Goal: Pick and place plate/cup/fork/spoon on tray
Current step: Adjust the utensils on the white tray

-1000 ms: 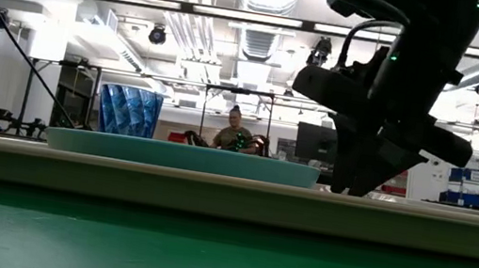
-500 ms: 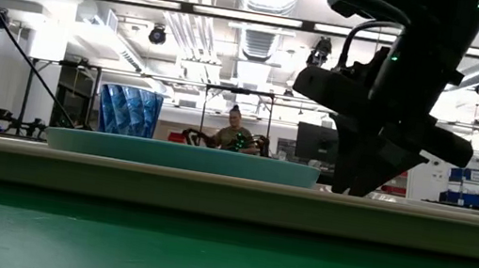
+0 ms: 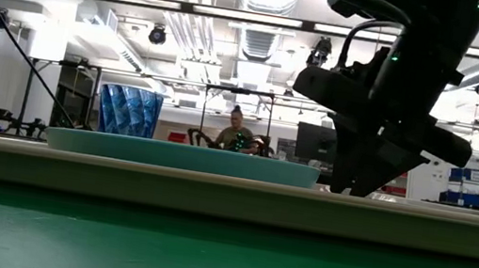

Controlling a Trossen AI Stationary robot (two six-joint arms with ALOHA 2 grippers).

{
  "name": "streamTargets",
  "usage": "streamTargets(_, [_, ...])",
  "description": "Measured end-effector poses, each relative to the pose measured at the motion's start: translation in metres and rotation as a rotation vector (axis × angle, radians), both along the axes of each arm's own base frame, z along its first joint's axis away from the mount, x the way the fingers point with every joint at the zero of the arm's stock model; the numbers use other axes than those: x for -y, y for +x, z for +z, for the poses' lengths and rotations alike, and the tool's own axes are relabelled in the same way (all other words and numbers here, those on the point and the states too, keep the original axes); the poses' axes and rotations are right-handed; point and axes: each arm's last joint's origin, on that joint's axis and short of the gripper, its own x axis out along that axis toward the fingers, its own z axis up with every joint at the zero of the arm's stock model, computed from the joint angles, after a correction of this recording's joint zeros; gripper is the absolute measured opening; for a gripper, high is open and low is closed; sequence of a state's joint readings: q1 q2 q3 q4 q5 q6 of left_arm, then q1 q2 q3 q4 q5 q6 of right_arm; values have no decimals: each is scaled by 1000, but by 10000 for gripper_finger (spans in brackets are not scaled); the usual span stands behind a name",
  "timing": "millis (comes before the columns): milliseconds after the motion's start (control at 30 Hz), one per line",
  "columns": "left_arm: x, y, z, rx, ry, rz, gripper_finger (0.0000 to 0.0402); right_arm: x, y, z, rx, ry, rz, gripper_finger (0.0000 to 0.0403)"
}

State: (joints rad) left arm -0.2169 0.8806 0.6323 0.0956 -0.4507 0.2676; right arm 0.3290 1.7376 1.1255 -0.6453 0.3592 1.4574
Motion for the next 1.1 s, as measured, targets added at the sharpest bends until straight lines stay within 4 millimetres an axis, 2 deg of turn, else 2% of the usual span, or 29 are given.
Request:
streamTargets(733, [0,0,0,0,0,1,73,0,0,0,3,-7,-2,81])
streamTargets(1100, [0,0,0,0,1,1,73,1,0,0,13,3,-40,108])
